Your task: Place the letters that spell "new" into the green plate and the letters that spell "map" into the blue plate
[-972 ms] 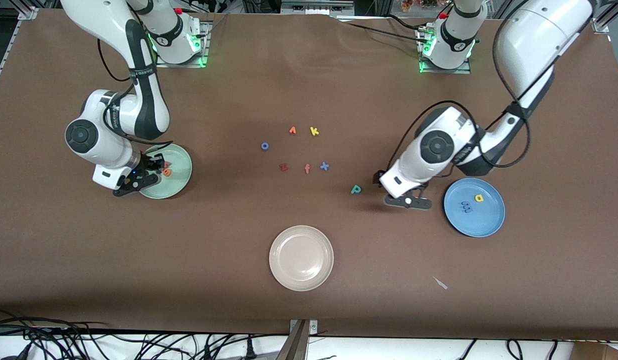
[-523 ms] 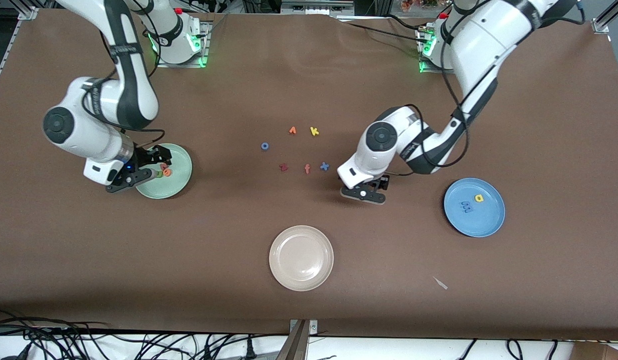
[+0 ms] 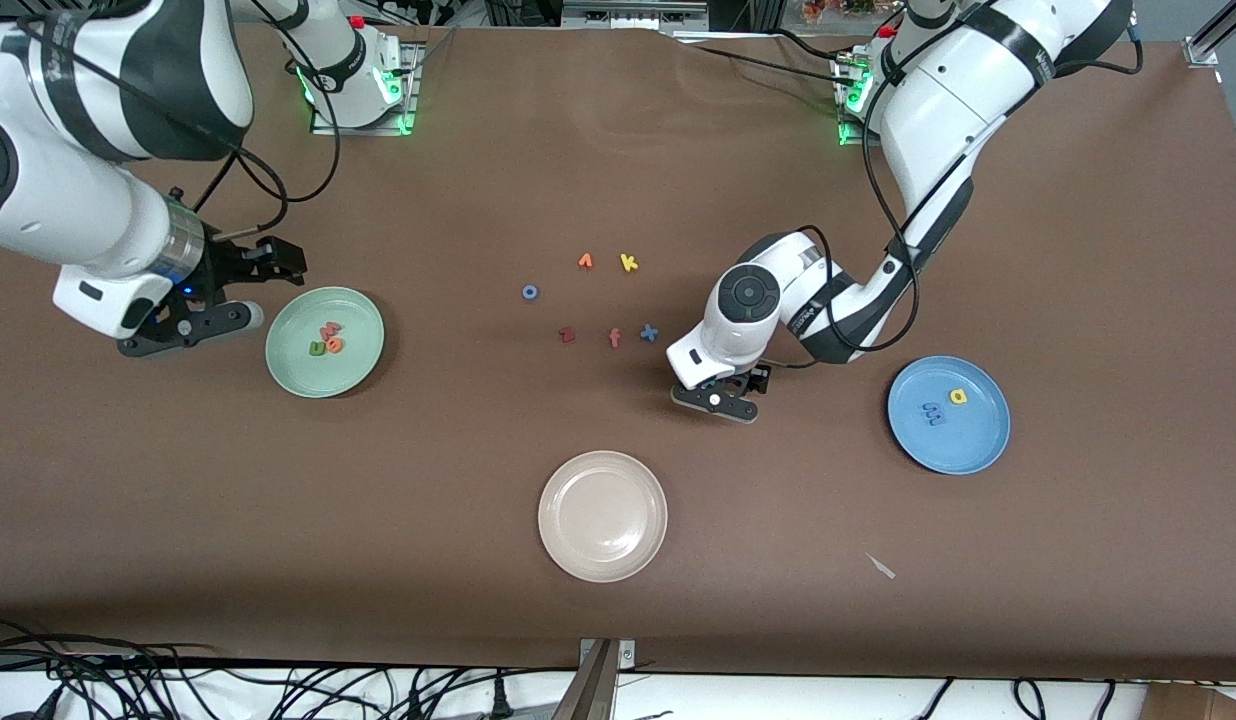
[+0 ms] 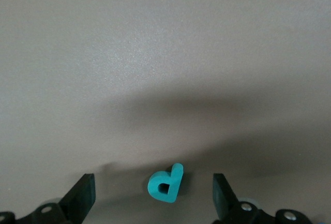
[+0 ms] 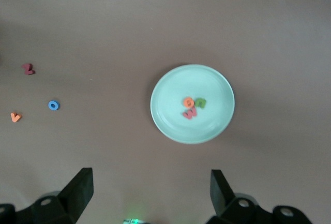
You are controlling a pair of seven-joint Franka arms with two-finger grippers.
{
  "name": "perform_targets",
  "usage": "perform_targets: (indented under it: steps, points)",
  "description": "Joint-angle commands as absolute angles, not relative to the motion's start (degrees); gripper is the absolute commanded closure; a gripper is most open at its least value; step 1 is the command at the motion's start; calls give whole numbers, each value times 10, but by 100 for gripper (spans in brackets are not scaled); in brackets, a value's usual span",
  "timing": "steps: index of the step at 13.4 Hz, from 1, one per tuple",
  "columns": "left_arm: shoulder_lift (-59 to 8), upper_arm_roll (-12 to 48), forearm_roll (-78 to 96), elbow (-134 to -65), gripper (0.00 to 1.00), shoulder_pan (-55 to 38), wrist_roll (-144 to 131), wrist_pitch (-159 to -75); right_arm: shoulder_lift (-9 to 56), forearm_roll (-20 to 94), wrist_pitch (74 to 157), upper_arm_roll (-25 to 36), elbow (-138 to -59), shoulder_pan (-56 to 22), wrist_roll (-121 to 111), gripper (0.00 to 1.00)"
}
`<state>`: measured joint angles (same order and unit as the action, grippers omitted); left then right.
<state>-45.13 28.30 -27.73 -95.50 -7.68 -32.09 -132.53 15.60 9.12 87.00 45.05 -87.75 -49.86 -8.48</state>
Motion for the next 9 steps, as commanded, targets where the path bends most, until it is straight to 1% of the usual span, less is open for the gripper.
perform_targets:
  steps: [1,3,4,6,7,8,9]
  points:
    - [-465,282,-264,-938,1,-79,-292,-1320,145,81,857,465,-875,-495,-44,0]
    - [-470,283,-263,-938,11,-79,-292,-1320,148,81,856,470,-862,-497,-43,0]
    - [-471,282,-263,-939,11,-80,-292,-1320,146,83,853,474,-856,-496,-43,0]
    - [-473,282,-263,-939,28,-80,-292,-1320,147,81,853,475,-853,-494,-46,0]
    - [-473,282,-263,-939,40,-80,-292,-1320,143,82,860,464,-853,-490,-46,0]
    - [-474,282,-263,-938,55,-80,-291,-1320,139,89,864,441,-853,-448,-52,0]
    - [-477,282,-263,-938,64,-80,-287,-1320,133,88,864,376,-853,-390,-48,0]
